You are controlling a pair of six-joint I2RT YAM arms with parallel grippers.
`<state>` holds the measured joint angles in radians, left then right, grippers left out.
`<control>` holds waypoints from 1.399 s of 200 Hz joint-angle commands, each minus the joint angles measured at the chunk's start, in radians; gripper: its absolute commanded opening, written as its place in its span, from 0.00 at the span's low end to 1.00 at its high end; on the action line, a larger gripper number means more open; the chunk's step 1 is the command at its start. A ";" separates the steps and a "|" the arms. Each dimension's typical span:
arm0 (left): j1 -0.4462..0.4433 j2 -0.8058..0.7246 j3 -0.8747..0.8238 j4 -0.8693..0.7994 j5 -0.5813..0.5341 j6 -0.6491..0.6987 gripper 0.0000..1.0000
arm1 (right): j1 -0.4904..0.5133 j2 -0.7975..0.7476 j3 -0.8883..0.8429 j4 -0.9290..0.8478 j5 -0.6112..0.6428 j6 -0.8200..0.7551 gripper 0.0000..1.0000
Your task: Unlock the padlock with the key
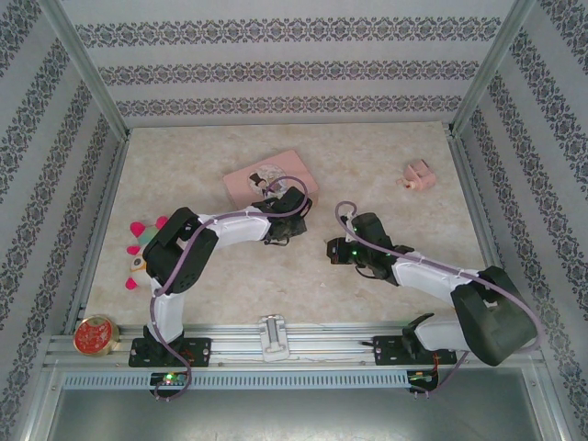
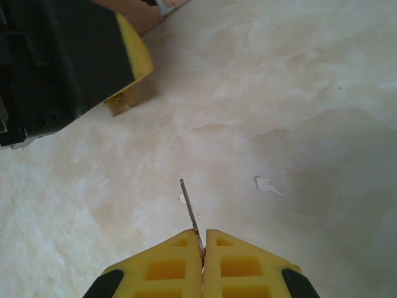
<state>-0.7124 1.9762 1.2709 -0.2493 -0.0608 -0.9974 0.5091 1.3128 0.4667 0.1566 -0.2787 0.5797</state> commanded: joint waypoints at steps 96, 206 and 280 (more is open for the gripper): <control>0.008 -0.043 -0.042 0.094 0.160 -0.085 0.21 | 0.090 0.130 -0.057 0.378 0.040 -0.026 0.00; 0.030 -0.035 -0.083 0.173 0.220 -0.130 0.21 | 0.106 0.338 0.024 0.496 0.012 -0.007 0.00; 0.033 -0.041 -0.098 0.179 0.226 -0.129 0.21 | 0.105 0.382 0.039 0.528 0.018 -0.002 0.00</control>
<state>-0.6853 1.9430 1.1938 -0.1089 0.0834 -1.0821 0.6067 1.6814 0.4911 0.6361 -0.2550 0.5732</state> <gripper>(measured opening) 0.298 0.051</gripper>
